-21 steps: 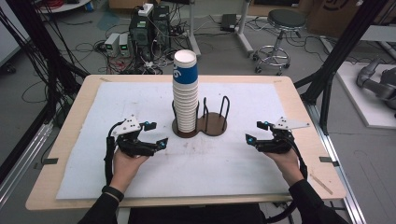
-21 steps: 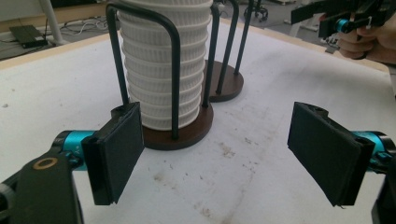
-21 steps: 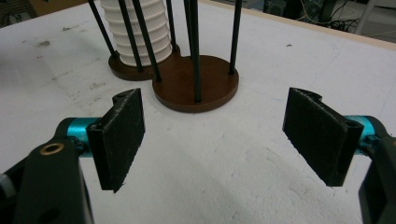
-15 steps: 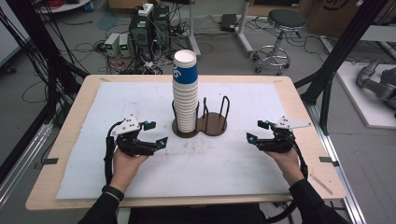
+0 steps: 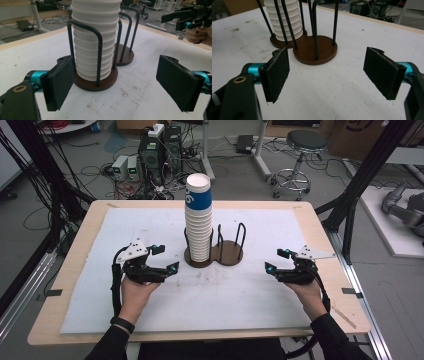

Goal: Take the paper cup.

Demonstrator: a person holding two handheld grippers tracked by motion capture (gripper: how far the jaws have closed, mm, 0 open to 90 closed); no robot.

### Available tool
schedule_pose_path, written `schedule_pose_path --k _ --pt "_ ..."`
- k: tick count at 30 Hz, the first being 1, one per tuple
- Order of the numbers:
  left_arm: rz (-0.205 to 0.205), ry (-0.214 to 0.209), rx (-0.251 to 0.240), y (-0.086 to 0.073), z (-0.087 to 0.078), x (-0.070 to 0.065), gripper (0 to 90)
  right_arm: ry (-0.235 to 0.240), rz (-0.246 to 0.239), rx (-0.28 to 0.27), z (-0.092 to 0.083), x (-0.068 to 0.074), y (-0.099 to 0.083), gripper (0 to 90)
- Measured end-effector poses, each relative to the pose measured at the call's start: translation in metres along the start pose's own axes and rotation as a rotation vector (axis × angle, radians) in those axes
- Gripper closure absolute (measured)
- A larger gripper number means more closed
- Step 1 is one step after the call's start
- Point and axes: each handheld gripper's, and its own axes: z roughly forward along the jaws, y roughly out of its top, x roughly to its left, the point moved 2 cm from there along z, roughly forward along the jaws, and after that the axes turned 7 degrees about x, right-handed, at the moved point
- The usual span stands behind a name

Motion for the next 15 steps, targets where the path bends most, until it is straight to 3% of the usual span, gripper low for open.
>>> schedule_pose_path --k 9,15 --pt "0.028 0.018 0.000 0.019 -0.001 0.001 6.6 -0.009 0.000 -0.007 0.002 0.000 0.001 21.4" --pt "0.045 0.023 -0.022 0.035 0.005 0.004 6.6 -0.013 -0.010 -0.016 0.003 0.001 0.003 21.4"
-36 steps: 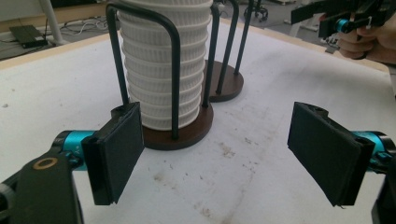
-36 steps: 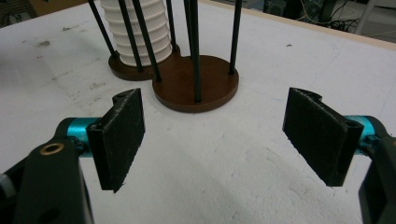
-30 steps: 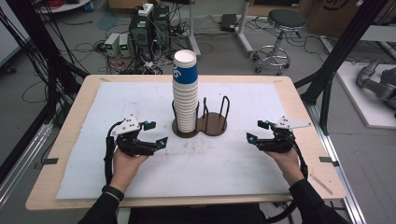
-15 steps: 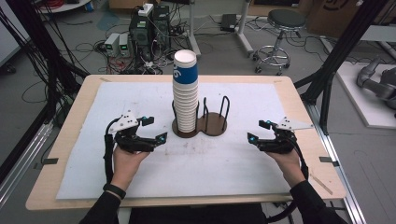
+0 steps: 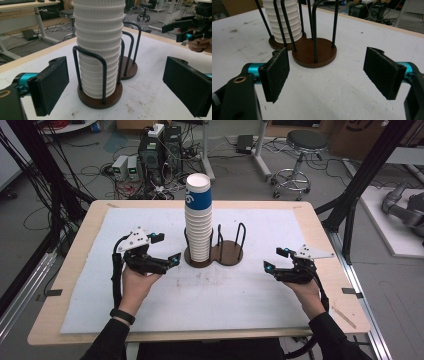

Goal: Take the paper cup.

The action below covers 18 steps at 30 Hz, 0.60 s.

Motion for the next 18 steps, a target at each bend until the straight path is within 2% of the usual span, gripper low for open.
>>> schedule_pose_path --k 10,13,18 --pt "0.026 -0.007 -0.027 0.031 0.014 0.006 6.5 0.011 0.002 0.001 0.000 0.000 0.000 21.4" --pt "0.010 -0.012 -0.030 0.040 0.022 0.011 6.6 0.009 -0.001 -0.002 0.000 -0.001 0.000 21.4" --pt "0.009 -0.010 -0.036 0.049 0.035 0.015 6.6 0.010 0.008 -0.007 -0.001 -0.002 0.000 21.4"
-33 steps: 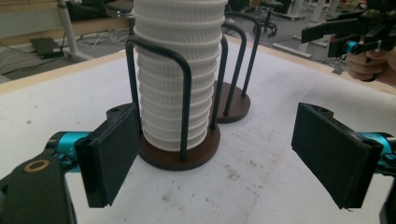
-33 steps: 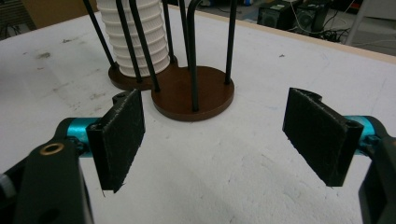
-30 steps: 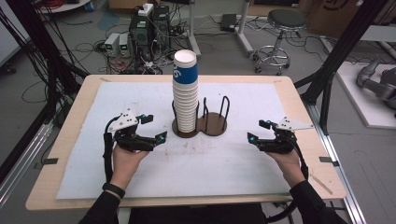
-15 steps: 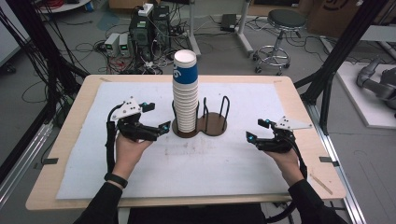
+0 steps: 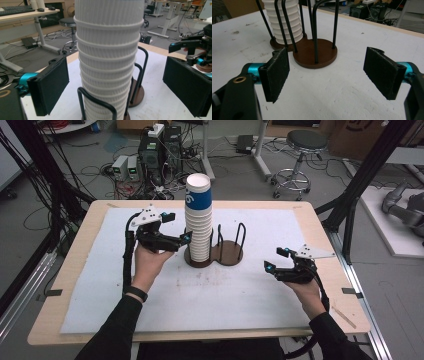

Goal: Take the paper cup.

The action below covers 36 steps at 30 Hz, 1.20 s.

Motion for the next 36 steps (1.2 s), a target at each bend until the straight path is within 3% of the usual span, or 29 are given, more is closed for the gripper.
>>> schedule_pose_path --k 12,22,36 --pt "-0.002 -0.005 0.014 0.016 0.026 0.011 6.6 0.013 -0.001 0.001 0.001 0.001 0.000 21.4" --pt "-0.016 -0.063 -0.015 0.016 0.042 0.016 6.6 0.022 -0.005 0.002 0.002 0.001 0.000 21.4" --pt "-0.002 -0.079 0.005 0.022 0.052 0.015 10.8 0.025 -0.005 -0.001 0.002 0.003 0.000 21.4"
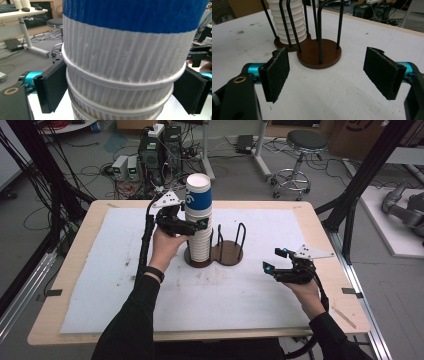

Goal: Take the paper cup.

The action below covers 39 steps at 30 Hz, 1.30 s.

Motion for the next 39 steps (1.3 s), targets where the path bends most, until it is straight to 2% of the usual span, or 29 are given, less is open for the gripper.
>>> schedule_pose_path --k 6,14,19,23,25,26,28,30,33,36,39 --pt "0.005 0.000 -0.002 0.000 0.000 0.000 11.0 0.007 0.008 -0.012 -0.002 0.002 0.004 21.5" --pt "0.004 -0.002 -0.008 0.000 0.000 0.000 11.1 0.032 -0.015 -0.034 0.000 0.013 0.025 21.6" --pt "0.005 -0.001 -0.008 -0.001 0.000 0.000 11.1 0.041 -0.020 -0.040 0.002 0.011 0.039 21.8" --pt "0.006 -0.001 -0.008 -0.001 0.000 0.000 11.1 0.054 -0.008 -0.064 0.001 0.008 0.056 21.8" --pt "0.003 -0.001 -0.008 -0.001 0.000 0.001 11.2 0.058 -0.010 -0.070 0.001 0.008 0.065 21.8" --pt "0.003 -0.001 -0.008 -0.001 0.000 0.001 11.2 0.067 -0.020 -0.081 0.002 0.009 0.076 21.7" --pt "0.007 -0.001 -0.008 -0.001 0.000 0.001 11.2 0.071 -0.025 -0.084 0.002 0.010 0.080 21.7" --pt "0.006 -0.001 -0.009 -0.001 0.000 0.000 11.2 0.083 -0.049 -0.093 0.007 0.015 0.097 21.8" --pt "0.000 -0.003 -0.011 -0.001 0.000 0.001 11.2 0.087 -0.062 -0.095 0.010 0.018 0.107 21.8" --pt "0.002 -0.008 -0.010 -0.001 0.000 0.002 11.2 0.124 -0.048 -0.110 0.016 0.021 0.120 21.7" --pt "0.002 -0.008 -0.012 -0.001 0.000 0.002 11.2 0.124 -0.066 -0.110 0.022 0.024 0.135 21.7"
